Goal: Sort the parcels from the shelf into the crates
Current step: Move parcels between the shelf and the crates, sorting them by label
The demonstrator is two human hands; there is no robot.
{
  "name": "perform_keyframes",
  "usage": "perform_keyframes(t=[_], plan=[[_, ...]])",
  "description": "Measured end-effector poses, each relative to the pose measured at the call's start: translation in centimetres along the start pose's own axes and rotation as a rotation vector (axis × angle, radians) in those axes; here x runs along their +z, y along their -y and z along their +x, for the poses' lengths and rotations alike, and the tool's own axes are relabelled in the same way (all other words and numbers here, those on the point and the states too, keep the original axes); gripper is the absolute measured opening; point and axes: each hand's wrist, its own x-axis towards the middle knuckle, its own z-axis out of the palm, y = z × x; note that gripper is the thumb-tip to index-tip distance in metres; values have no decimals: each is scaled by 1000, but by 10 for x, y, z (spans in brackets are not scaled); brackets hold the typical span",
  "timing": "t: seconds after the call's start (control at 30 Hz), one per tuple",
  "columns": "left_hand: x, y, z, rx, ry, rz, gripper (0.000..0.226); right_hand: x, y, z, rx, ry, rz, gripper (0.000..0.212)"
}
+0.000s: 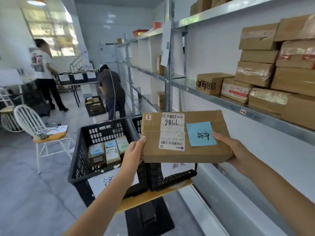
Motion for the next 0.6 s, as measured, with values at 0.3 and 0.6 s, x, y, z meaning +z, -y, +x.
perform_keyframes(t=[0.3, 0.6], plan=[[-10, -5, 104, 92, -108, 173, 27, -6, -7, 123, 38, -108, -42, 34], [-36, 14, 194, 166, -61, 359, 41, 22, -30, 240, 165, -207, -177, 60]])
